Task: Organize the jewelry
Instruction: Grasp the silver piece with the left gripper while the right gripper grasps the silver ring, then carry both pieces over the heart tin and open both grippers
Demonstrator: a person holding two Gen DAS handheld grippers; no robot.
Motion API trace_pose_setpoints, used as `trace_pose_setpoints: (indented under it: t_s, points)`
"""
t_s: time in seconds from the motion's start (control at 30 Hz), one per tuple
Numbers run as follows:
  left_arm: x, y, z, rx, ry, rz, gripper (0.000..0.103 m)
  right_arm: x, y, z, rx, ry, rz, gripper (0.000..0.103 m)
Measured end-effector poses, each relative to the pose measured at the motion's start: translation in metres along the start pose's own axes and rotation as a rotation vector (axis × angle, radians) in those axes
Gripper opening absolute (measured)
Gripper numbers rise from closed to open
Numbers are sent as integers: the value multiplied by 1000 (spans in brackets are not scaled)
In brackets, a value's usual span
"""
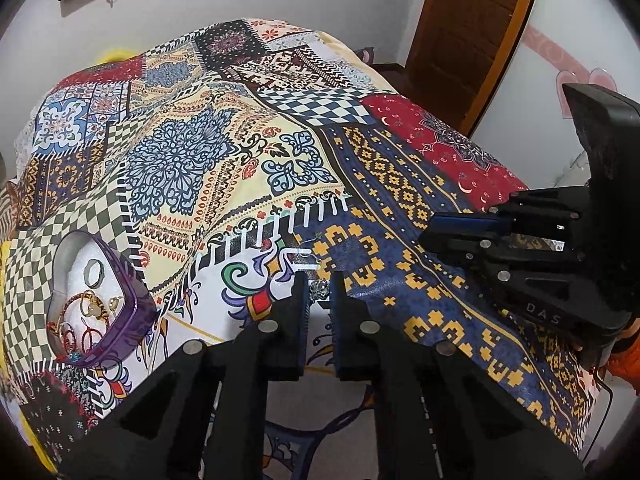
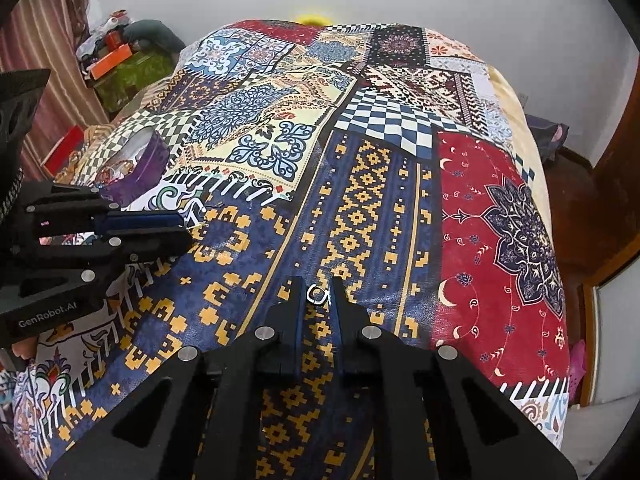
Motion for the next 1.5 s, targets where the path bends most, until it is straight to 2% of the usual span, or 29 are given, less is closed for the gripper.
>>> trace_pose_setpoints:
  t_s: [0.37,0.8,1.17,1.5]
  points:
    - [3,5,34,-69,-10,27,8,5,-10,26,-43,3,-13,10]
    - [27,19,95,-159,-73,49,8,47,-43,59,-135,-36,22,10]
    - [76,41,122,-185,-130,135,8,98,-57,38,-124,-109,71,10]
    - [118,49,125,-198,-164,194,8,131,-74,12,-97,-163,116,10]
Point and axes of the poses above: each gripper's, at about its wrist camera, not at the fingertips, and z roughly against the way its jaws point, x to its left, y to its underside, the point moved 3 cm from there along -z, roughly the way its jaws point, and after that the axes turned 3 degrees about z, right-handed, at the moved point
